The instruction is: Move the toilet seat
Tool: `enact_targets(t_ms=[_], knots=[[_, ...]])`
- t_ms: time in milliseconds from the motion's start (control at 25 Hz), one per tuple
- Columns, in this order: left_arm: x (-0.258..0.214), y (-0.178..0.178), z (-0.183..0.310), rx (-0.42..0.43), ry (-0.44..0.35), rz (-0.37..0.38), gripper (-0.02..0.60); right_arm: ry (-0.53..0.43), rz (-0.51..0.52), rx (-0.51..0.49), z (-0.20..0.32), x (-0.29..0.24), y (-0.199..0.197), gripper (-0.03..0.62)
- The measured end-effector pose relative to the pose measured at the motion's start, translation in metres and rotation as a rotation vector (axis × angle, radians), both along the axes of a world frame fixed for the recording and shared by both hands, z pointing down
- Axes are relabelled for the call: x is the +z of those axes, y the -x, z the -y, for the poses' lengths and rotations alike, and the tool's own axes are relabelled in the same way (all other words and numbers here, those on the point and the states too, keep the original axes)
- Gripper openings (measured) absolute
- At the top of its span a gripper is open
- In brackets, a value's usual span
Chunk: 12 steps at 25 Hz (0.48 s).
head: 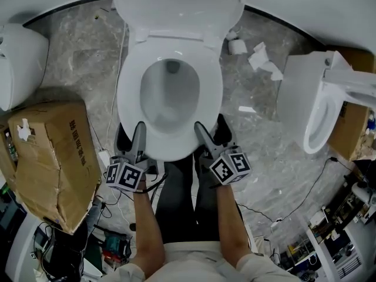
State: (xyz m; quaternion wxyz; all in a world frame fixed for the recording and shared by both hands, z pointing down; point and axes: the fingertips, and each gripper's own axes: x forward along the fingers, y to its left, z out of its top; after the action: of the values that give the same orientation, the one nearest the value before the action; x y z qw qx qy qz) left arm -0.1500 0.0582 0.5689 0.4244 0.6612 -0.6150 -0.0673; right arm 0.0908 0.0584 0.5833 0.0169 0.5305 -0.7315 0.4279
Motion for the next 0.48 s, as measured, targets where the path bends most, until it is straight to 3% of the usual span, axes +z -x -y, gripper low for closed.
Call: enact_targets(t_ms=[480], knots=[[-0.027,0.003,0.023,-0.04,-0.025,0.016,0.41,-0.043,0.008,0.135,0.02,-0.021,-0.004,0.41]])
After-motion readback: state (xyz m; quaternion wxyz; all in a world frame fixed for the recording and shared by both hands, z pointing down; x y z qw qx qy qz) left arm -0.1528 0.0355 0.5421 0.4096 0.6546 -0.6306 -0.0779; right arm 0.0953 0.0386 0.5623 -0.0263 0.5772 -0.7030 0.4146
